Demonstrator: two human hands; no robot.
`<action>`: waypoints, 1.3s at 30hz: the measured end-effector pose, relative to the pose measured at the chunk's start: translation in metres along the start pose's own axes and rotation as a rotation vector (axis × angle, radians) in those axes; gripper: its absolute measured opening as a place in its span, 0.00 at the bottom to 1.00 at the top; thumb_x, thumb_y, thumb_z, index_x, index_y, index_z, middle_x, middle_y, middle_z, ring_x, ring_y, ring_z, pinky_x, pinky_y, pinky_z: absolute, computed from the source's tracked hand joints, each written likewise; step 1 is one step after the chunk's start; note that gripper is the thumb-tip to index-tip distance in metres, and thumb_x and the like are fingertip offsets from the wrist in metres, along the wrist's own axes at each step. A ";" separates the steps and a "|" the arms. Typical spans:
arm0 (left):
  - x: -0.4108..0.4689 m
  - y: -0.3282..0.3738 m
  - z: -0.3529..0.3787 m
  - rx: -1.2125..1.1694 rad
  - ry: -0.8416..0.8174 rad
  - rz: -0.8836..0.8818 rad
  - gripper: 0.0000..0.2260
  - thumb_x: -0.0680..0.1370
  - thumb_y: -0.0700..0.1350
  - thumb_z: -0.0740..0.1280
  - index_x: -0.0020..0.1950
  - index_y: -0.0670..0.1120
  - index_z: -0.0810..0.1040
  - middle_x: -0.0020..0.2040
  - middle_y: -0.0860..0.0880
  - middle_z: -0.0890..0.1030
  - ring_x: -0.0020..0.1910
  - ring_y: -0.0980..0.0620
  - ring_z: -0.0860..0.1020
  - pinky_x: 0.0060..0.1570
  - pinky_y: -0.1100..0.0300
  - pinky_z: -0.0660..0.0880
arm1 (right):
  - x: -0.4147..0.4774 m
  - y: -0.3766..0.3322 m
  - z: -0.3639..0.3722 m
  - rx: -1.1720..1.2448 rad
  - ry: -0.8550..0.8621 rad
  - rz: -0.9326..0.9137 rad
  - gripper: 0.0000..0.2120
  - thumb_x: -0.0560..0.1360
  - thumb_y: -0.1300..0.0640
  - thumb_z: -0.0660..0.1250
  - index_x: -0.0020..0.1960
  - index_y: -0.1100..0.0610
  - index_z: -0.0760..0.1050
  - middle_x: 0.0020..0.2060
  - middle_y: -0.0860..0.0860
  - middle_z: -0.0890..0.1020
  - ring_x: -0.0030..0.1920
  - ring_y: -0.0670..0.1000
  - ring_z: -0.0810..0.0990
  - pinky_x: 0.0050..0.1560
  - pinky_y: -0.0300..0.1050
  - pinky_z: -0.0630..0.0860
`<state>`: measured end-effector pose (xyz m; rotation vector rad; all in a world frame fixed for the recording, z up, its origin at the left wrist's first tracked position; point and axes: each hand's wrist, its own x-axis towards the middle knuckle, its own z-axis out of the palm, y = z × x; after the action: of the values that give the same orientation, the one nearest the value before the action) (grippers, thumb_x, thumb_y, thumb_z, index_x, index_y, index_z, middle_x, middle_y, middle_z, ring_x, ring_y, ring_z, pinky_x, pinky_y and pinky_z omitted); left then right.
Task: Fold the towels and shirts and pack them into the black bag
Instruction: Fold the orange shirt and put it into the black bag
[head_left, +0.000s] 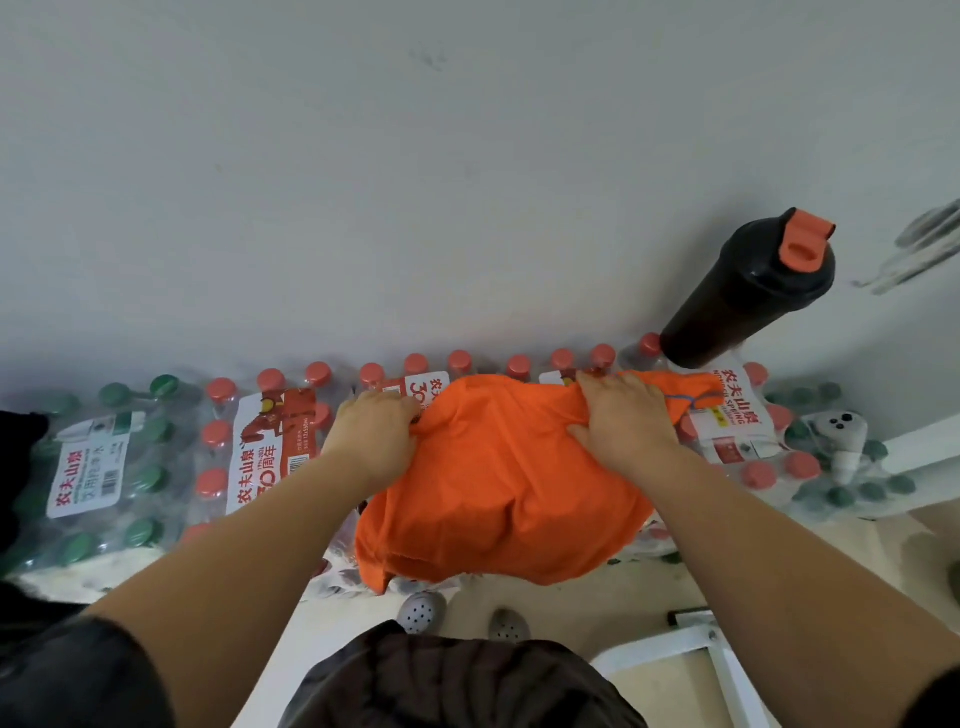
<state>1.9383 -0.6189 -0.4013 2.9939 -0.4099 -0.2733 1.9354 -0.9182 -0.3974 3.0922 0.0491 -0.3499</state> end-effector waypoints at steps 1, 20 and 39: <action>-0.007 0.000 -0.001 -0.031 -0.013 0.015 0.03 0.73 0.46 0.64 0.43 0.49 0.77 0.43 0.50 0.79 0.45 0.47 0.77 0.47 0.52 0.75 | -0.001 0.003 0.000 -0.008 -0.003 -0.005 0.31 0.74 0.39 0.67 0.74 0.48 0.65 0.66 0.53 0.76 0.68 0.59 0.70 0.65 0.56 0.66; -0.115 -0.051 -0.042 -0.875 -0.350 -0.320 0.18 0.68 0.46 0.64 0.56 0.55 0.81 0.50 0.51 0.82 0.50 0.49 0.80 0.47 0.54 0.77 | -0.043 -0.044 -0.031 0.309 -0.054 -0.536 0.25 0.70 0.29 0.65 0.60 0.43 0.70 0.52 0.42 0.78 0.50 0.47 0.77 0.48 0.48 0.75; -0.205 -0.191 -0.012 -0.956 -0.619 -0.153 0.32 0.68 0.53 0.77 0.68 0.66 0.68 0.58 0.56 0.82 0.56 0.57 0.81 0.57 0.59 0.78 | -0.138 -0.215 -0.046 0.548 0.093 -0.536 0.08 0.75 0.55 0.61 0.41 0.44 0.64 0.33 0.42 0.73 0.36 0.43 0.73 0.34 0.34 0.62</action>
<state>1.7953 -0.3789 -0.3814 1.9490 -0.0425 -1.0626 1.8035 -0.7056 -0.3266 3.5813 0.9472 -0.2600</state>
